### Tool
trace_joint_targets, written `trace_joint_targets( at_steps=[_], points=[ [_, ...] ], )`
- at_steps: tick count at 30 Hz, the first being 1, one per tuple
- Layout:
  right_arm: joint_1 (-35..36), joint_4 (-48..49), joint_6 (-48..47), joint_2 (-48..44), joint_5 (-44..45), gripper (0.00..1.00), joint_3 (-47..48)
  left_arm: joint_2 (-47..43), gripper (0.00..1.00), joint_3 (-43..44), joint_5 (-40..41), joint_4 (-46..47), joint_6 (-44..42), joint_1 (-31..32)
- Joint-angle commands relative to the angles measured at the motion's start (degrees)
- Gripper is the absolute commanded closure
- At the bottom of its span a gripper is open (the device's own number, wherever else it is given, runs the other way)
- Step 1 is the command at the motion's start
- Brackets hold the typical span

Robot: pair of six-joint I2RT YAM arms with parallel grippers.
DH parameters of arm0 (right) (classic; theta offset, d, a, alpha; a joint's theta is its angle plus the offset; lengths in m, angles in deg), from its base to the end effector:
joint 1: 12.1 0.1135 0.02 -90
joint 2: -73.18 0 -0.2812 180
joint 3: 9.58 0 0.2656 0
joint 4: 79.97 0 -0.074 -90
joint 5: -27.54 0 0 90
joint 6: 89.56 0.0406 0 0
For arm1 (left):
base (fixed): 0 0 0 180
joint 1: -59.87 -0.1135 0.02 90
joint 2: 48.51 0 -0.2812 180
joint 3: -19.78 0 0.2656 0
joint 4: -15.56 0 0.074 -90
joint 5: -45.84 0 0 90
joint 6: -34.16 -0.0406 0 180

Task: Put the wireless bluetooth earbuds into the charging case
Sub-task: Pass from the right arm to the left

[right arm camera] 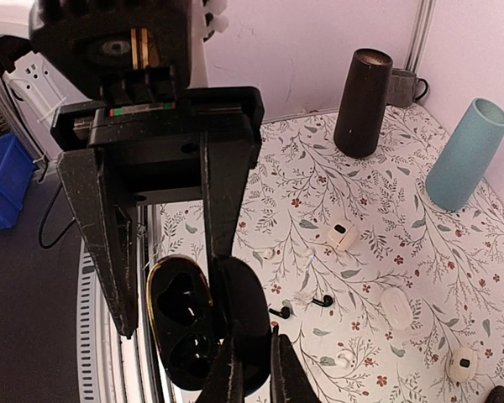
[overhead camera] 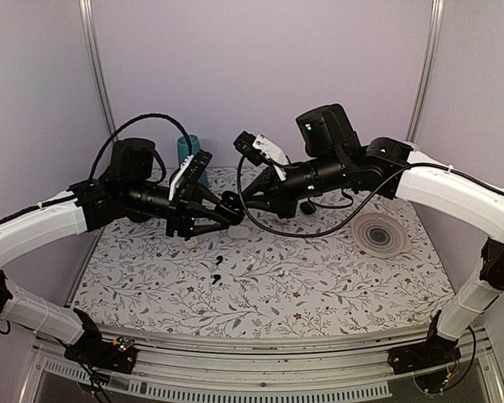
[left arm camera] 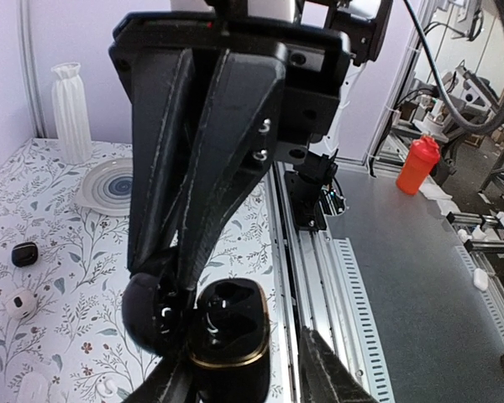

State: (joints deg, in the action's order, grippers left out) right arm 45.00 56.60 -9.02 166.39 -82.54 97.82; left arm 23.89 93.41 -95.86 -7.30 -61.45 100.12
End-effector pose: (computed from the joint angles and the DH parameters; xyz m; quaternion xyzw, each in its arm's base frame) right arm 0.2007 0.3359 0.4046 -0.5398 0.6618 0.3387 0.3948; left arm 0.2028 -0.2134 0.3507 0.5157 0.5902 -0.4949 0.3753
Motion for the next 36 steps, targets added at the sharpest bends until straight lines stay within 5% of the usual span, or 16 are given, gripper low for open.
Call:
trace_joint_targets(
  at_steps=[1, 10, 17, 25, 29, 36],
  points=[
    [0.4, 2.1, 0.9, -2.3, 1.2, 0.97, 0.0, 0.5, 0.61, -0.9, 0.3, 1.5, 0.3, 0.8],
    [0.3, 1.9, 0.9, -1.9, 0.8, 0.97, -0.1, -0.1, 0.69, -1.1, 0.5, 3.2, 1.1, 0.7],
    [0.4, 2.5, 0.9, -2.3, 0.5, 0.97, -0.5, -0.9, 1.00, -2.7, 1.7, 5.3, 1.0, 0.7],
    [0.4, 3.6, 1.0, -2.7, 0.3, 0.96, -1.3, -3.2, 1.00, -6.1, 3.0, 9.5, 1.2, 0.8],
    [0.3, 4.3, 1.2, -3.2, 0.4, 0.96, -1.6, -3.0, 0.75, -6.4, 3.6, 10.0, 2.3, 0.8],
    [0.3, 4.5, 1.4, -3.5, 1.1, 0.96, -1.9, -3.8, 0.70, -8.3, 4.0, 15.2, 5.8, 0.8]
  ],
)
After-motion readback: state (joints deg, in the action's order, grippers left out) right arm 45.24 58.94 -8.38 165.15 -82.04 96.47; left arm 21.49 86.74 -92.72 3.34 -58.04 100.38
